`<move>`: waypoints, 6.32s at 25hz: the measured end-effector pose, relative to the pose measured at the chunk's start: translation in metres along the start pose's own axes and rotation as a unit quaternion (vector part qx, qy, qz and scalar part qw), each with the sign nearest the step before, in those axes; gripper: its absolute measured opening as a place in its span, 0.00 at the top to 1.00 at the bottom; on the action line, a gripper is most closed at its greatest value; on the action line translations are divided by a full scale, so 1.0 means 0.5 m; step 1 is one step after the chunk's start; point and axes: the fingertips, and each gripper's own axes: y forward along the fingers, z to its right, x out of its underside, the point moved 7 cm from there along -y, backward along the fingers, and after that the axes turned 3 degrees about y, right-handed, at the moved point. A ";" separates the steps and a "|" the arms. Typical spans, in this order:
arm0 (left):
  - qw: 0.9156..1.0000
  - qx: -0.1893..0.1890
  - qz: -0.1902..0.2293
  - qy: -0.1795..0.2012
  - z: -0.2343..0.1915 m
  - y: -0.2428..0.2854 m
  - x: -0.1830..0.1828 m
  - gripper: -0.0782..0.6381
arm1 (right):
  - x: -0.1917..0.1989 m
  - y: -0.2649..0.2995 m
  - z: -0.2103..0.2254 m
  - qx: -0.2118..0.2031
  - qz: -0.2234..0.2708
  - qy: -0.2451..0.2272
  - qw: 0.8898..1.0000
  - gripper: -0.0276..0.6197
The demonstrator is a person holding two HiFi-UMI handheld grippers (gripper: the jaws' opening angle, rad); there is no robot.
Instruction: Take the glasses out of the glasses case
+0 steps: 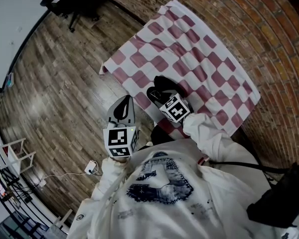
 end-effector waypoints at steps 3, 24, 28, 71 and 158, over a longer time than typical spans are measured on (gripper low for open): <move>1.000 -0.001 -0.002 0.000 0.000 0.002 0.002 0.88 | 0.006 0.013 -0.001 -0.002 -0.008 -0.006 1.000 0.70; 1.000 -0.004 -0.007 -0.003 -0.011 0.007 0.007 0.88 | 0.004 0.046 -0.011 0.005 -0.075 -0.069 0.995 0.78; 1.000 -0.003 -0.007 -0.003 -0.009 0.009 0.005 0.88 | 0.005 0.046 -0.017 0.018 -0.077 -0.083 0.993 0.82; 1.000 0.000 0.006 -0.005 -0.013 -0.025 0.014 0.88 | -0.007 0.012 -0.015 0.069 -0.053 -0.064 0.994 0.89; 0.989 0.009 0.130 0.065 0.122 -0.555 0.098 0.88 | 0.104 -0.635 -0.490 0.240 0.381 0.017 0.893 0.92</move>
